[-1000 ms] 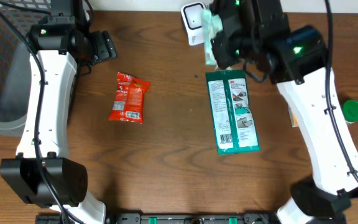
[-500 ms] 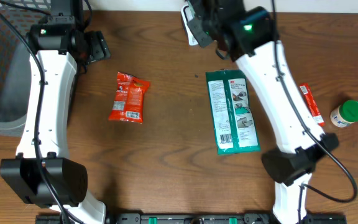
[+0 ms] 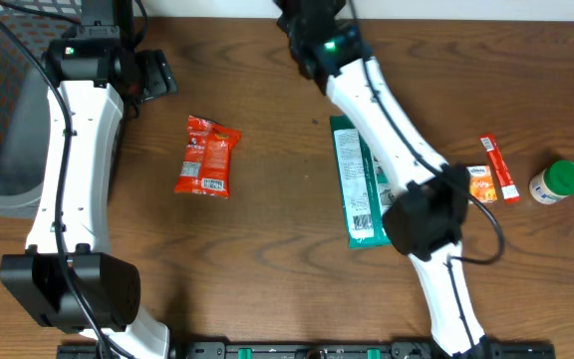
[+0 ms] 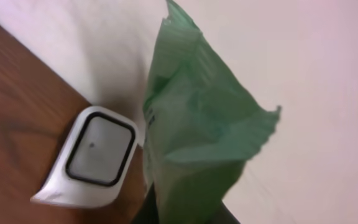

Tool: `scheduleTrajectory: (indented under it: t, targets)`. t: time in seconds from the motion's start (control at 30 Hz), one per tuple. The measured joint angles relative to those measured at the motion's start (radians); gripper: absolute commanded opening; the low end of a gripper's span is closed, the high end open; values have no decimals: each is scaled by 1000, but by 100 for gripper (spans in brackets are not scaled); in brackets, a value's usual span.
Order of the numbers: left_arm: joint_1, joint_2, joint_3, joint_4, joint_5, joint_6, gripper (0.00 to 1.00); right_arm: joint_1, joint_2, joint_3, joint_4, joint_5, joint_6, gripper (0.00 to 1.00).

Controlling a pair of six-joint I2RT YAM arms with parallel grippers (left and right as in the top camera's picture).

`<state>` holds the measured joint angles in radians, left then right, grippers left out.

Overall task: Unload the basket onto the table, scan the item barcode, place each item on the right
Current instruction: 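Hold the wipes pack up against the white scanner face with the right gripper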

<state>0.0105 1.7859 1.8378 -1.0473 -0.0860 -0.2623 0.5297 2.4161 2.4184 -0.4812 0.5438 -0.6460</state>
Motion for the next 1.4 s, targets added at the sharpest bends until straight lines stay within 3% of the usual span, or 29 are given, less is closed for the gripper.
scheduleTrajectory:
  t: [0.43,1.4]
  targets:
    - [0,0,0,0,0,0,86,0,218,0,315,58,-167,1]
    - [0,0,0,0,0,0,86,-3,267,1,212,-10,-211,1]
